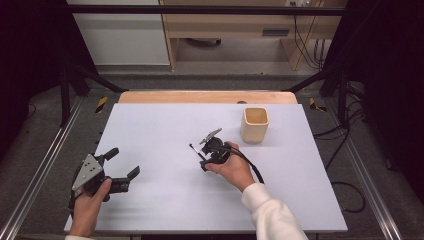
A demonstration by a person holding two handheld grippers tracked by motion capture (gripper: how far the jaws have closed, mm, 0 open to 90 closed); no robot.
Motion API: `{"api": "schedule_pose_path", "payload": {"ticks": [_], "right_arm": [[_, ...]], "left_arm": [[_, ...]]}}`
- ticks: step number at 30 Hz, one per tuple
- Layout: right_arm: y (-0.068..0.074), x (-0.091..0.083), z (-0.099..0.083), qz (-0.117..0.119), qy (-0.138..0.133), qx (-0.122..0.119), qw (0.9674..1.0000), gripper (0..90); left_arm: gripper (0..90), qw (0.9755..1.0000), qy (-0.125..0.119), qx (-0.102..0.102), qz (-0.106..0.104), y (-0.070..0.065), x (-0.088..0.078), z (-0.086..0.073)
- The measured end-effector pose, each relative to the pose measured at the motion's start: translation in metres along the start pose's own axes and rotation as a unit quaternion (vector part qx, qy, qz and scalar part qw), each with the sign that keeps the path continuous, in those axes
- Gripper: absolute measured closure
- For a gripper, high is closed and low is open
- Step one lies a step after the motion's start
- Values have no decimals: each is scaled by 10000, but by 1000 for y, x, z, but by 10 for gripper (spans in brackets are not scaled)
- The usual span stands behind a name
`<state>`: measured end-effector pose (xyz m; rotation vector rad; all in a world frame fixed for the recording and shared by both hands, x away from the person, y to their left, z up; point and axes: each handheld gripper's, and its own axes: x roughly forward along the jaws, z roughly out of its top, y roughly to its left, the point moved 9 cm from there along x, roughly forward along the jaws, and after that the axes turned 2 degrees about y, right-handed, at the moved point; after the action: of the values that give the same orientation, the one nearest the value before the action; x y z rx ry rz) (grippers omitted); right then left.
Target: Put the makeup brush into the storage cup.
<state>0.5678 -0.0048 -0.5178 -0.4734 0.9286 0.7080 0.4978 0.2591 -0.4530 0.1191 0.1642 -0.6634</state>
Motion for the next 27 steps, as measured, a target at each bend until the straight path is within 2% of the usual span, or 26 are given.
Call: {"api": "schedule_pose_path", "payload": {"ticks": [21,25,27], "right_arm": [[0,2,0,-13,45,13,10000,396],[2,4,-1,20,86,-16,10000,452],[3,5,-2,61,89,-69,9999,524]], "left_arm": [[9,10000,33,12,-16,-1,1,-1],[9,10000,43,15,-11,-1,1,-1],[10,10000,46,18,-14,-1,1,-1]]}}
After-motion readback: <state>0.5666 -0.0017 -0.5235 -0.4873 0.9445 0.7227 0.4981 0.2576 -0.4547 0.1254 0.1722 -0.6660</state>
